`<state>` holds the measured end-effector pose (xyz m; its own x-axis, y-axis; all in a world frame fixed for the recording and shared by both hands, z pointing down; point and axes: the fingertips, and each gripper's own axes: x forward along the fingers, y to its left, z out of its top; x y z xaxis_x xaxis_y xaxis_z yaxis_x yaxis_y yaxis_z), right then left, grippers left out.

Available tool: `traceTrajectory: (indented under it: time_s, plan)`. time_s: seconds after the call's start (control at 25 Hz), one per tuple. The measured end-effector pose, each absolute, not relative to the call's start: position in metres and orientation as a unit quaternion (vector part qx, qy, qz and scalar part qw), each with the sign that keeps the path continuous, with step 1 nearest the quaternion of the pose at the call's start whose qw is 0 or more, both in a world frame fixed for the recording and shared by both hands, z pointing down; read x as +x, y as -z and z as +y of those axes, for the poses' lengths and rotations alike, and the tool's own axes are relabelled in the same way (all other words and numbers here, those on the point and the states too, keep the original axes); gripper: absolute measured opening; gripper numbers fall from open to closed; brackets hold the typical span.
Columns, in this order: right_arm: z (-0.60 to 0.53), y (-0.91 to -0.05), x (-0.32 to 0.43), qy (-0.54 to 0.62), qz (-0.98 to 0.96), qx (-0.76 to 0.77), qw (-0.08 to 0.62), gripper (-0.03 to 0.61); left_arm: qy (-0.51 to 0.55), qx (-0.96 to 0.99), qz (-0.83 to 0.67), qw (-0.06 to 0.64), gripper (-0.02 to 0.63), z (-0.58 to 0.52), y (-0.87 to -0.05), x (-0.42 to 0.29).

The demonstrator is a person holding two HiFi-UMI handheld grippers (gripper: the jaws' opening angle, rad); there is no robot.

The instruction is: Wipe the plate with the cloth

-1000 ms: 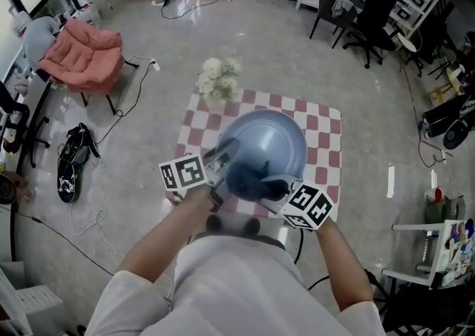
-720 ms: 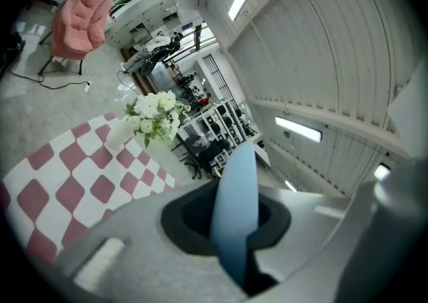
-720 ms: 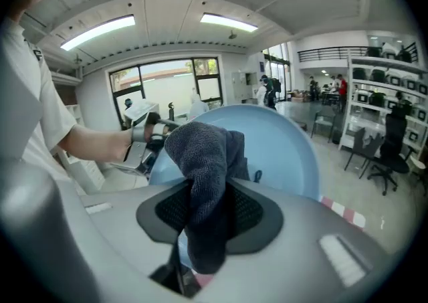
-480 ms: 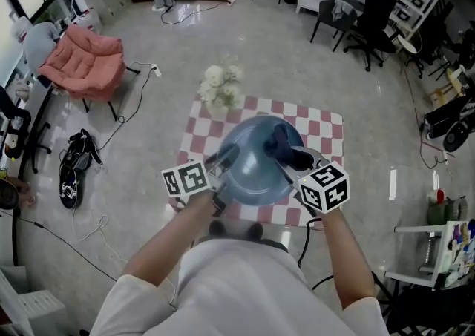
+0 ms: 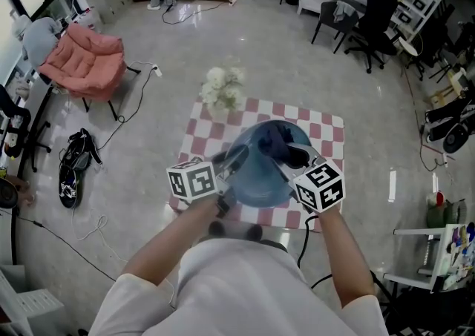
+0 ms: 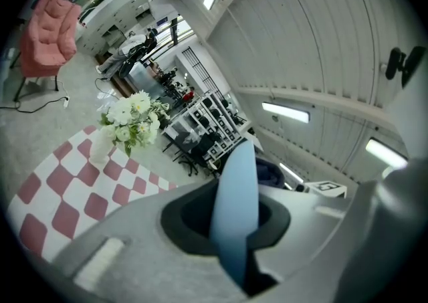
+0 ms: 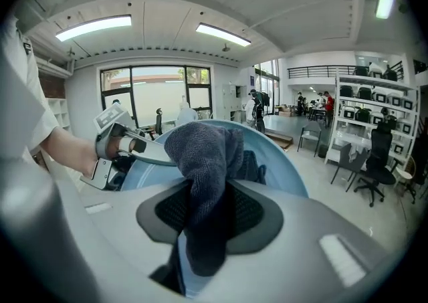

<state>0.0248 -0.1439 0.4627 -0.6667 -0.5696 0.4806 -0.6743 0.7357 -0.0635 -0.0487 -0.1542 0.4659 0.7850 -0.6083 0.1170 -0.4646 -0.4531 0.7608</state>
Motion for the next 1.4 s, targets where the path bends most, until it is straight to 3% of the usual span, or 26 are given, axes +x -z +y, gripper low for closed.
traceTrajectory:
  time_s: [0.44,1.04,1.4]
  plan:
    - [-0.116,-0.463,-0.015,-0.141,-0.933,0.263,0.203,0.127,0.100,0.844,-0.313,0.424,0.037,-0.157,-0.460,-0.044]
    - [-0.069,-0.478,-0.040,-0.260,-0.938,0.172,0.153,0.124,0.118,0.838,-0.317,0.428,0.037,-0.145,-0.462,-0.043]
    - [-0.042,-0.488,-0.052,-0.281,-0.938,0.122,0.163,0.126,0.109,0.848,-0.309,0.417,0.037,-0.135,-0.460,-0.036]
